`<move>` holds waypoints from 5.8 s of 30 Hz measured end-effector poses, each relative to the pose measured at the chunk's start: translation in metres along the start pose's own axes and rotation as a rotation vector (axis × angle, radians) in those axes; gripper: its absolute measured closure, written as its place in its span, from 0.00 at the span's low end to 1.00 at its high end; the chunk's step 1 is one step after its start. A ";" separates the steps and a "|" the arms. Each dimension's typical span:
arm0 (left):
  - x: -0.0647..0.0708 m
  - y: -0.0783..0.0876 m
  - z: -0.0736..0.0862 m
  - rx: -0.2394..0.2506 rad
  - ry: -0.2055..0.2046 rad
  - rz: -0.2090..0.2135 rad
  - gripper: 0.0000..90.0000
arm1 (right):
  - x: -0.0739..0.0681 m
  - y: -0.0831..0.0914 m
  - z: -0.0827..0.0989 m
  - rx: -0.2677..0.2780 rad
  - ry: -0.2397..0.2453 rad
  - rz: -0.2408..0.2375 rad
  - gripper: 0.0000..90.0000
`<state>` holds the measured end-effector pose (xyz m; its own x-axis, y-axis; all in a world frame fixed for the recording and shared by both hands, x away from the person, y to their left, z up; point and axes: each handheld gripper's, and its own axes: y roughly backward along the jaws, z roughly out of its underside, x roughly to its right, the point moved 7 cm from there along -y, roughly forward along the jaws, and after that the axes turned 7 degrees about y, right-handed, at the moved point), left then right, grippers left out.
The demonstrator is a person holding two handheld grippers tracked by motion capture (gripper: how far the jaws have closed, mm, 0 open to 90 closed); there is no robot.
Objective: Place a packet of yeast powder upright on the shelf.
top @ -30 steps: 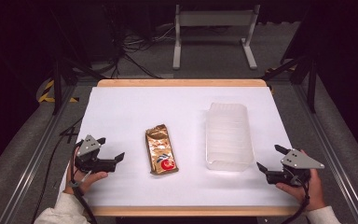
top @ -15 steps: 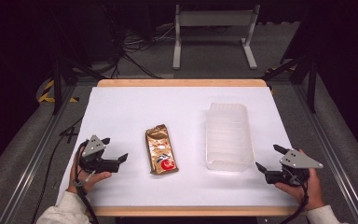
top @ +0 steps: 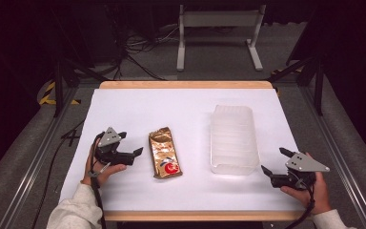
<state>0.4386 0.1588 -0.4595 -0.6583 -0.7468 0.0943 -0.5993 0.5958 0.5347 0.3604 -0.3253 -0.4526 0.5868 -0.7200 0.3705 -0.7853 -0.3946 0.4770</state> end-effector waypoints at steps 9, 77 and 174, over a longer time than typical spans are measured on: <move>0.007 -0.038 -0.019 -0.032 0.014 0.021 0.16 | 0.000 0.001 0.001 -0.001 -0.004 0.002 0.14; 0.080 0.041 -0.089 0.271 -0.060 0.189 0.99 | 0.001 0.002 0.001 -0.001 -0.001 -0.003 0.14; 0.210 -0.114 -0.184 0.291 -0.037 0.426 0.99 | 0.008 0.008 0.005 0.014 -0.039 0.020 0.15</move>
<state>0.4525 -0.1204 -0.3465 -0.8842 -0.4119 0.2201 -0.3726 0.9063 0.1993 0.3577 -0.3373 -0.4500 0.5628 -0.7494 0.3489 -0.7999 -0.3873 0.4585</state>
